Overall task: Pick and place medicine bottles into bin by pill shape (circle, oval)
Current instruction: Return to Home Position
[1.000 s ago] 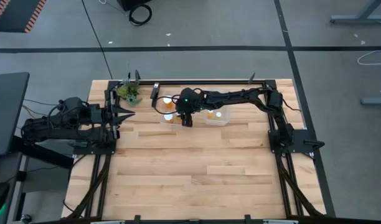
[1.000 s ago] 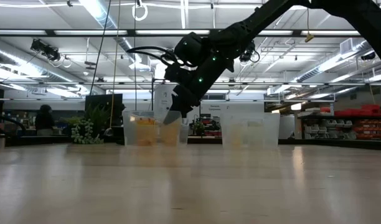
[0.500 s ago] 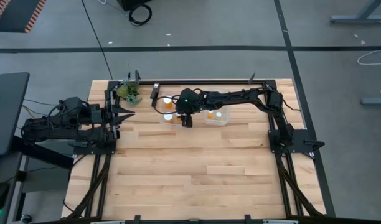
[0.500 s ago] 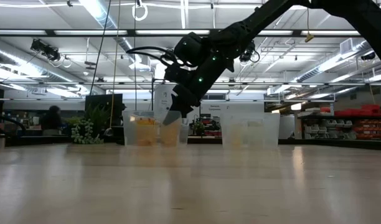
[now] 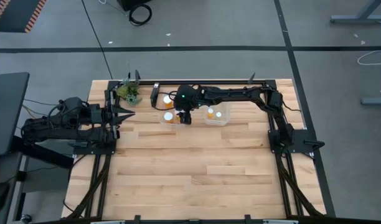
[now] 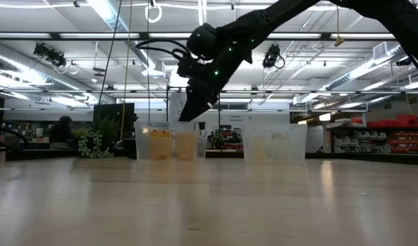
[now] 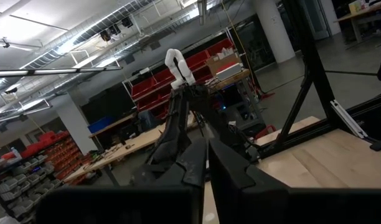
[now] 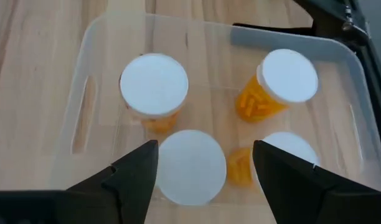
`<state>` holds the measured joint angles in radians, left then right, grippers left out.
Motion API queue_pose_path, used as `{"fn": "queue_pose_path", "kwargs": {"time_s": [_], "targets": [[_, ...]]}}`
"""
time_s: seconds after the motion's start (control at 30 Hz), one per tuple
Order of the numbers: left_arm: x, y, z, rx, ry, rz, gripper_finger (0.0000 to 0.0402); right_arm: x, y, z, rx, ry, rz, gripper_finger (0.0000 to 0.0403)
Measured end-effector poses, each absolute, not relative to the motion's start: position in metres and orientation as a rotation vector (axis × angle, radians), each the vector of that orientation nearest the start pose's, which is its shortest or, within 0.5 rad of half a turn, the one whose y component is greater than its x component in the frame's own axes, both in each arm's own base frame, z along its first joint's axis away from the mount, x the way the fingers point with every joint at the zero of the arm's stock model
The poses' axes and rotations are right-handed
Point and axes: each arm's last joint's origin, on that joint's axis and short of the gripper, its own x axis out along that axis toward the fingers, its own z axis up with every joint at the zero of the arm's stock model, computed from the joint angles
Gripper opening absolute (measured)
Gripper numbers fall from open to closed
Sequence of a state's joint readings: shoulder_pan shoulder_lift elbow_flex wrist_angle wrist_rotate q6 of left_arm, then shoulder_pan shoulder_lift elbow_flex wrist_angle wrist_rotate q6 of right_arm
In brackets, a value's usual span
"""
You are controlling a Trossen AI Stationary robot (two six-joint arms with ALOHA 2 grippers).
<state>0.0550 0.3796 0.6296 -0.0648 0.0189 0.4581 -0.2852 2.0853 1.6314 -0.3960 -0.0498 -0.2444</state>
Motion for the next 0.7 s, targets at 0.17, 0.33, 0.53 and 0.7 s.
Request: {"fn": "queue_pose_path", "kwargs": {"time_s": [0.17,0.33,0.53,0.7], "targets": [[0.092,0.005,0.338,0.464,-0.173,0.078,0.0027,0.442,-0.127,0.223,-0.071,0.901,-0.113,0.0269],[0.092,0.005,0.338,0.465,-0.172,0.078,0.0020,0.442,-0.127,0.236,-0.056,0.932,-0.133,0.0269],[0.093,0.005,0.336,0.464,-0.158,0.074,0.0022,0.437,-0.123,0.241,-0.071,1.023,-0.168,0.0269],[0.093,0.005,0.336,0.464,-0.158,0.074,0.0029,0.431,-0.120,0.243,-0.059,1.097,-0.164,0.0269]]}}
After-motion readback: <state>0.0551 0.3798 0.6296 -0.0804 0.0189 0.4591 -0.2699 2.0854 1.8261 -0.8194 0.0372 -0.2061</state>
